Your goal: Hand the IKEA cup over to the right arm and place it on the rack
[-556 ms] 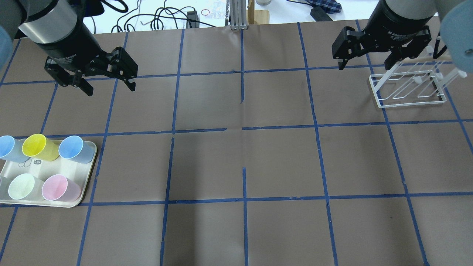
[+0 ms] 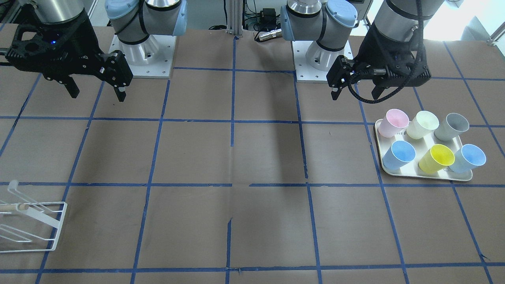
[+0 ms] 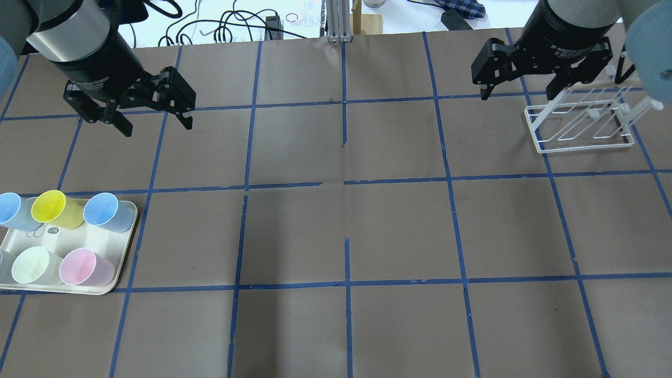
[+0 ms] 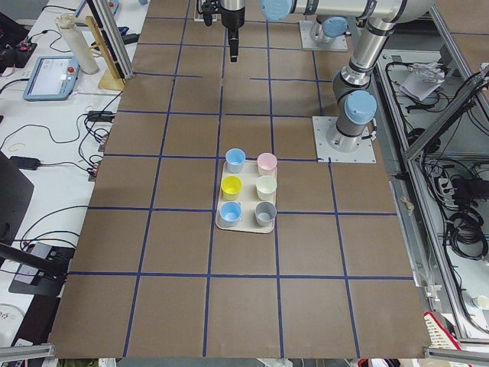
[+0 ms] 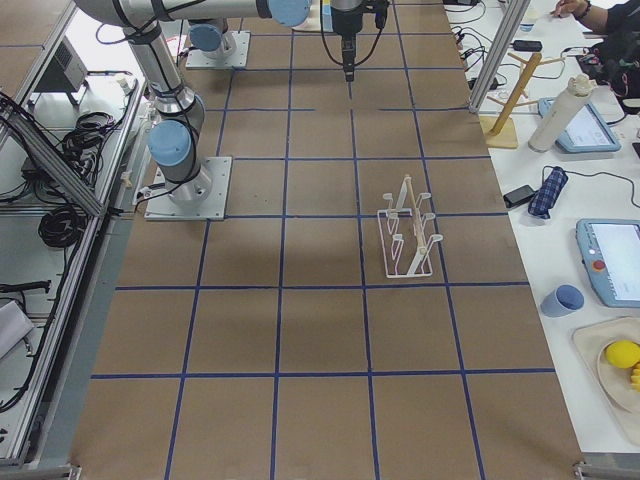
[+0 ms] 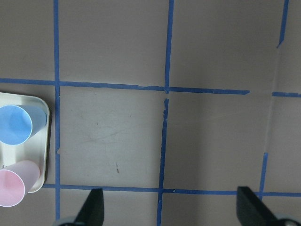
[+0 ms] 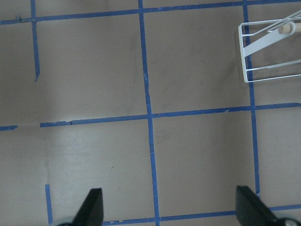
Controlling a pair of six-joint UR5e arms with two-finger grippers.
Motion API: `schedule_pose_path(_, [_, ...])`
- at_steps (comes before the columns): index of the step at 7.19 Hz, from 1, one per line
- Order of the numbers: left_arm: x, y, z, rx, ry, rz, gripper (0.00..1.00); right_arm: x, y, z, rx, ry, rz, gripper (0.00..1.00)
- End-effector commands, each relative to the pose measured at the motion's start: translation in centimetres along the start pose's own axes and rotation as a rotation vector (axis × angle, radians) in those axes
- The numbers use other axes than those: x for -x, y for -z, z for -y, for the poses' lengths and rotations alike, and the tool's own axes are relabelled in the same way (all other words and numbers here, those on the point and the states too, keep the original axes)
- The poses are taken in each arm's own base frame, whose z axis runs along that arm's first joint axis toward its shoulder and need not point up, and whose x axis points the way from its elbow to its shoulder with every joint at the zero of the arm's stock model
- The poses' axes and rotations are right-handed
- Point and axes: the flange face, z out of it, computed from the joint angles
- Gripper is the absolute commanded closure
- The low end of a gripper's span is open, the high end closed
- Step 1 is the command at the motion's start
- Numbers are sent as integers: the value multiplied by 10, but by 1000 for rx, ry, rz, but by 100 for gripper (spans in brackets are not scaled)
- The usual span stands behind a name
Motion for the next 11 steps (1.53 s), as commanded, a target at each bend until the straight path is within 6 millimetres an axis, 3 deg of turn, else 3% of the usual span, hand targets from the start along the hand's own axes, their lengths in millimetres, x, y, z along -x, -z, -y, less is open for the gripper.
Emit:
schedule_pose_path(1, [-1,1,-1,-1,-2,0,0,0,0,0,3,0,-1,0])
schedule_pose_path(4, [-2,-1,-2,5,-3,3,0,0,0,0,2,0,0,0])
schedule_pose_path(5, [0,-4,-12,46,-13,8,0,0,0,0,0,0,0,0])
schedule_pose_path(6, [15,-10,-10,58,-37,7,0,0,0,0,-1,0,2,0])
schedule_pose_path(8, [102,-17,6,68,-65,-11,0,0,0,0,-4,0,2,0])
schedule_pose_path(11, [255,-64,-6,97,-124,-48,0,0,0,0,-3,0,2,0])
